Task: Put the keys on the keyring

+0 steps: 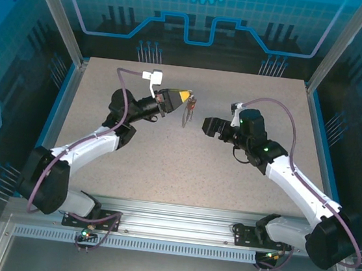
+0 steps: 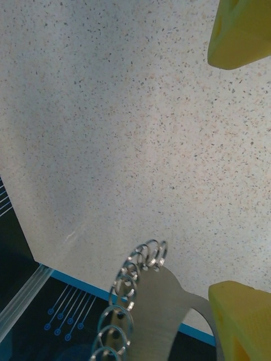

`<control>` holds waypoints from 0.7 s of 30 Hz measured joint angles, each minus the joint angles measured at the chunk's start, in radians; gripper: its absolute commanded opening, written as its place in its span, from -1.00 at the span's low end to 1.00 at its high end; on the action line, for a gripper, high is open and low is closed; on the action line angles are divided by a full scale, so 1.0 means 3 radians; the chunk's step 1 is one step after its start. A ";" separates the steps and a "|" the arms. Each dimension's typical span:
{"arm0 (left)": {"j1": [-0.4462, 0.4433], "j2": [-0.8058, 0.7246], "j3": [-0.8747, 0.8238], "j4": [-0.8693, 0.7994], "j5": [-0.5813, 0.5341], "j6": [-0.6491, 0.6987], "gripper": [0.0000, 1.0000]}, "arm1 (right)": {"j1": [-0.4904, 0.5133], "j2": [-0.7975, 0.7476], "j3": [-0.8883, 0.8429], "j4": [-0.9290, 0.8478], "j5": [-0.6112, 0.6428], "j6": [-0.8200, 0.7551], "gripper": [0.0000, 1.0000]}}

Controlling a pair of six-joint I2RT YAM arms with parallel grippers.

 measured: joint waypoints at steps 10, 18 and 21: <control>0.0000 -0.0136 0.0148 -0.0327 -0.0065 0.0153 -1.00 | -0.0037 -0.0207 0.0062 0.0099 -0.0322 0.0072 0.80; 0.0000 -0.0254 0.0164 -0.0532 -0.0074 0.0205 -1.00 | -0.0045 -0.0228 0.0076 0.0459 -0.0682 0.0151 0.59; 0.0000 -0.0320 0.0164 -0.0561 -0.0085 0.0215 -1.00 | -0.0045 -0.0224 0.0111 0.0587 -0.0776 0.0175 0.51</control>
